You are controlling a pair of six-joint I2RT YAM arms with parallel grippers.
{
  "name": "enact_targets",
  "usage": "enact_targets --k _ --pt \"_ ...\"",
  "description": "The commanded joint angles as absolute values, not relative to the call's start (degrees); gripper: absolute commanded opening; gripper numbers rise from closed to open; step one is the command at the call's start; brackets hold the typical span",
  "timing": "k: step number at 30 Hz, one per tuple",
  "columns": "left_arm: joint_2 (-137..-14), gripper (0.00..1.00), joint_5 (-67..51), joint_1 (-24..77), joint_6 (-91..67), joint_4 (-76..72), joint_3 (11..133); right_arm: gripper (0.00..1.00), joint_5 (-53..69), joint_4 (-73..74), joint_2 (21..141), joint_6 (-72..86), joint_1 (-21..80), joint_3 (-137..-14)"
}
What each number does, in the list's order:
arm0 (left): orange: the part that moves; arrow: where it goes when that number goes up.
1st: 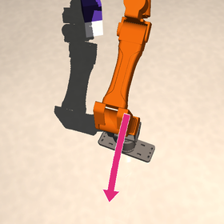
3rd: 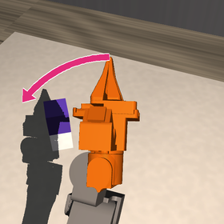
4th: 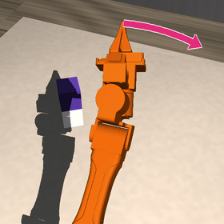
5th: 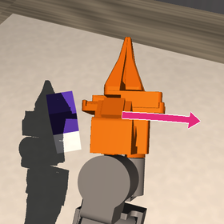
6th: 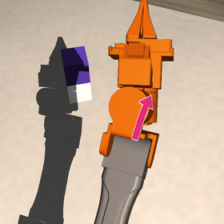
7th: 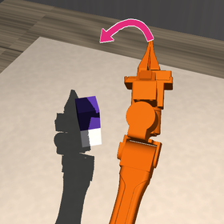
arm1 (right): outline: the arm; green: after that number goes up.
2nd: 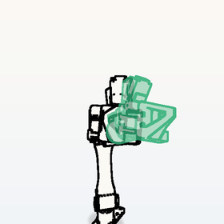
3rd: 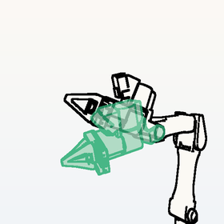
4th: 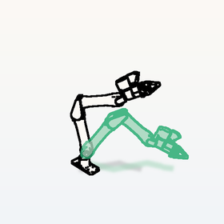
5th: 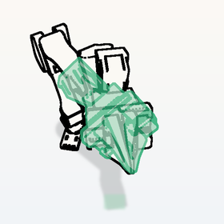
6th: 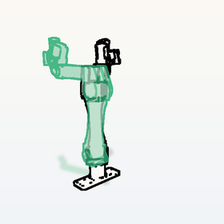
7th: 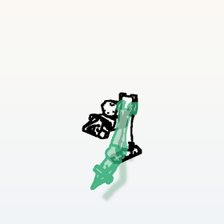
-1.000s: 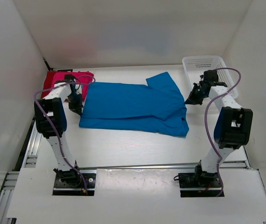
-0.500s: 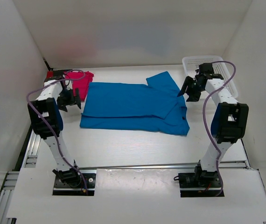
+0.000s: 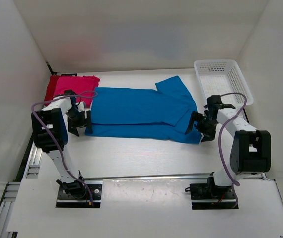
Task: Fold and stack the t-shirts
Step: Fold the flattened tshirt in 1/3 of the way
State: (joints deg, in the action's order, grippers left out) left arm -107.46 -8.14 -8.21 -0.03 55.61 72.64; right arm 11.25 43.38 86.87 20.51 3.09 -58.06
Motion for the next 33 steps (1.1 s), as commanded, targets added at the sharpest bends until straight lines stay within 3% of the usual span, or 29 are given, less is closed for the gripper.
enact_targets --k 1,5,9,10,12,13,15,16,21,29,33 --pt "-109.1 0.87 -8.3 -8.3 0.0 52.7 73.3 1.0 10.6 40.0 88.0 20.7 2.6 -55.4" --pt "-111.1 0.8 -10.4 -7.7 0.0 52.7 75.0 1.0 11.3 35.5 90.9 22.5 1.4 -52.0" --pt "-112.5 0.52 -10.4 -6.5 0.0 52.7 75.5 0.96 13.6 33.3 93.3 23.7 -0.5 -48.9" --pt "-112.5 0.33 -11.3 -6.5 0.0 52.7 75.5 0.87 14.4 31.7 93.3 23.7 -0.5 -48.2" --pt "-112.5 0.16 -11.9 -6.5 0.0 52.7 75.5 0.7 15.1 30.5 93.3 23.7 -0.5 -46.3" --pt "-112.5 0.1 -12.6 -6.5 0.0 53.3 75.5 0.34 15.1 30.0 93.3 24.4 -1.1 -46.3" --pt "-111.5 0.1 -12.6 -6.5 0.0 54.7 76.0 0.05 14.5 29.4 92.7 25.0 -1.7 -45.4" --pt "-110.7 0.1 -12.6 -7.1 0.0 54.8 76.0 0.0 14.5 29.4 92.0 25.0 -2.4 -44.7" --pt "-105.1 0.1 -8.6 -11.2 0.0 58.0 76.0 0.0 12.1 34.4 84.1 25.0 -3.0 -43.5" --pt "-94.2 0.1 2.1 -12.0 0.0 64.0 65.7 0.0 14.2 43.5 72.3 29.0 -3.0 -36.8" --pt "-93.7 0.29 7.3 -11.5 0.0 64.5 58.7 0.0 13.6 45.2 69.5 29.5 -3.0 -33.3"
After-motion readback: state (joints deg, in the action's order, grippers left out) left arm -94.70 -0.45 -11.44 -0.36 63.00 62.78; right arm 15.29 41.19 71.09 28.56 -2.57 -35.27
